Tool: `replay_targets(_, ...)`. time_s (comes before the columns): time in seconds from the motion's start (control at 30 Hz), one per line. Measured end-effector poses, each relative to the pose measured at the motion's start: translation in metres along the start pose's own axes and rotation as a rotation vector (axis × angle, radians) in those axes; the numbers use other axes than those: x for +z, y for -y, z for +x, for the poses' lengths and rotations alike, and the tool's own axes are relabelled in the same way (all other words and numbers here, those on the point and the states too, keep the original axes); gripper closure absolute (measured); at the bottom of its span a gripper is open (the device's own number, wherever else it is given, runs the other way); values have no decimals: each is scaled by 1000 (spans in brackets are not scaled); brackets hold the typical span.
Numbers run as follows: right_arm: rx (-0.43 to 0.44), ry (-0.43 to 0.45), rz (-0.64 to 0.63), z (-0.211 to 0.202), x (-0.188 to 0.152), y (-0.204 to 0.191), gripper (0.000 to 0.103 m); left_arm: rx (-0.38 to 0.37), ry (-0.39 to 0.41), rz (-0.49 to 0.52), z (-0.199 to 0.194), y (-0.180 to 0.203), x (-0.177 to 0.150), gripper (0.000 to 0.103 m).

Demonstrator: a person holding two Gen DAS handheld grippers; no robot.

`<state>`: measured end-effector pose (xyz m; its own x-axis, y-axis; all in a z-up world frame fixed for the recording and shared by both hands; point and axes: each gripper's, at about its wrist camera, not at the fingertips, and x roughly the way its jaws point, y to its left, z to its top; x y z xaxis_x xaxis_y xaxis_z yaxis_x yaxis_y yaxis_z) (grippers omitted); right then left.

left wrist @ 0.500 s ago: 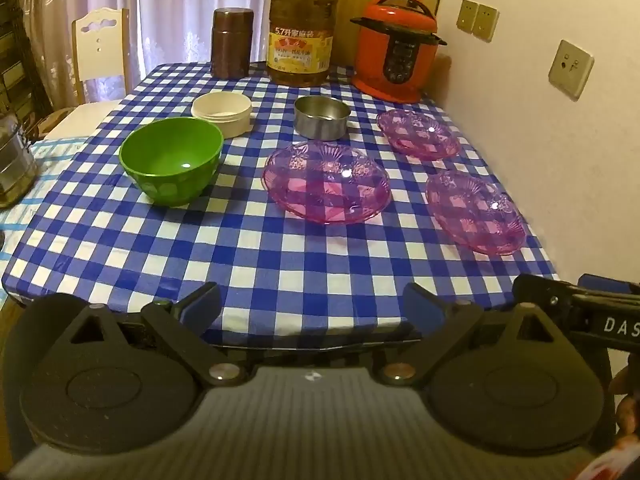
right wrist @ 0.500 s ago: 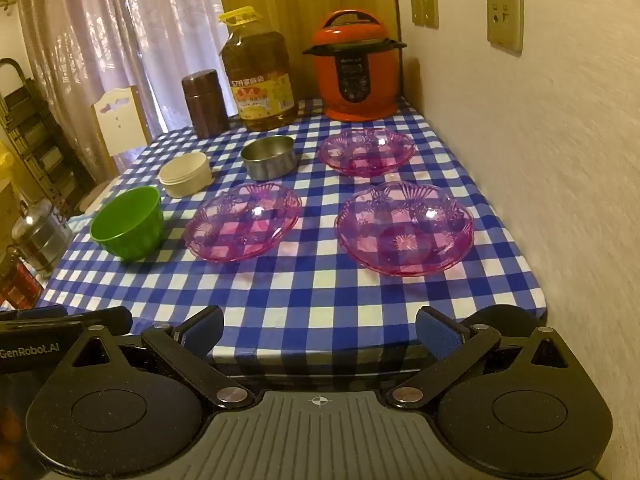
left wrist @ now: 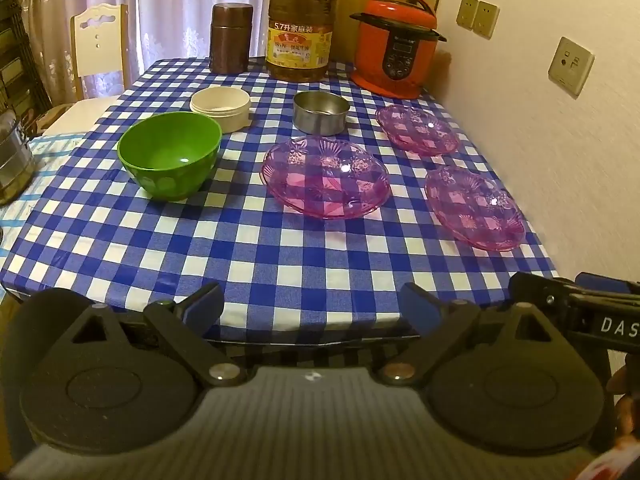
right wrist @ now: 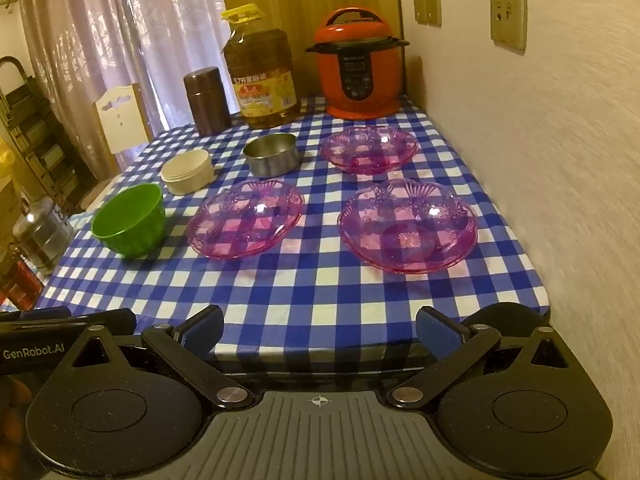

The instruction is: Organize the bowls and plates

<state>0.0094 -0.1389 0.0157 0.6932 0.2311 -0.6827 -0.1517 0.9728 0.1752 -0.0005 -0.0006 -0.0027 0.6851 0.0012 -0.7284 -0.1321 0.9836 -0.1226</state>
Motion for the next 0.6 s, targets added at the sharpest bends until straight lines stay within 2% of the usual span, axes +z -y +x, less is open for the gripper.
replay_targets(0.6,4,-2,2,-1,2,1,1,-2,-2,8,1,5,0,9)
